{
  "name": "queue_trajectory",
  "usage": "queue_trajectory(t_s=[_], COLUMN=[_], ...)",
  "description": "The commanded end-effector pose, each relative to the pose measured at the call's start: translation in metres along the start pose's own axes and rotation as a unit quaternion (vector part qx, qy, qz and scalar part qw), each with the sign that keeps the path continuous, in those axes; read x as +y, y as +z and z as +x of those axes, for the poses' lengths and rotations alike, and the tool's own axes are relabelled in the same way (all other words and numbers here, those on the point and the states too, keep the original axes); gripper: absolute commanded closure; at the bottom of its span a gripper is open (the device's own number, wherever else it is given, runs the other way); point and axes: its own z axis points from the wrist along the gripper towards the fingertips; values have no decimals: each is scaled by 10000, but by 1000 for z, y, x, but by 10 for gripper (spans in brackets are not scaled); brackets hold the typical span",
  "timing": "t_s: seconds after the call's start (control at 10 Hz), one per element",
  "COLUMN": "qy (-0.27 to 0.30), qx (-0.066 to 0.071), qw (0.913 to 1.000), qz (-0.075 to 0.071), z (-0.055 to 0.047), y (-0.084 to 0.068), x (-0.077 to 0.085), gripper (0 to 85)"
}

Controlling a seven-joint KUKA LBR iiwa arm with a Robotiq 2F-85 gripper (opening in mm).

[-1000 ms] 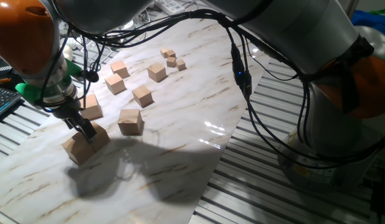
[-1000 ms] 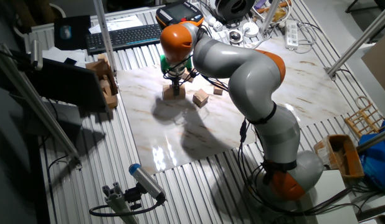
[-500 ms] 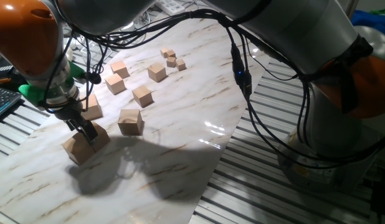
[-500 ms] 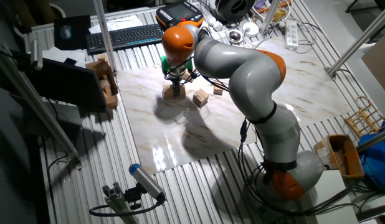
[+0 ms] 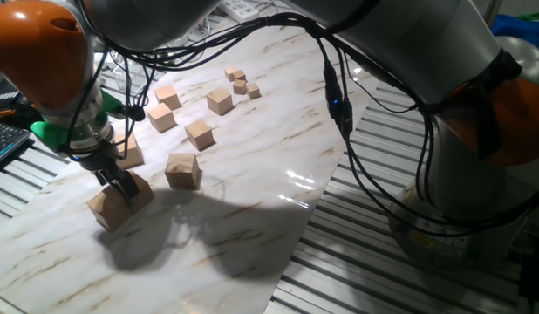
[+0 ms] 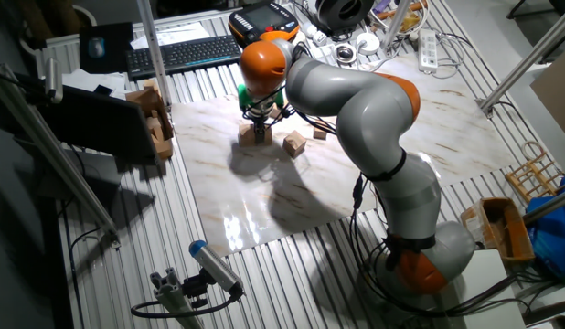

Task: Stack the blocks into a cross shape

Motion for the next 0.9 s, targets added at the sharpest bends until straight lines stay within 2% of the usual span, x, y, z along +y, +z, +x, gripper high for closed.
queue_trajectory(t_s=[0.0, 0.8], qy=[1, -30], qx=[7, -10], qw=[10000, 10000], qz=[2, 6], z=[0, -1], y=[1, 2], x=[0, -1], gripper=[0, 0])
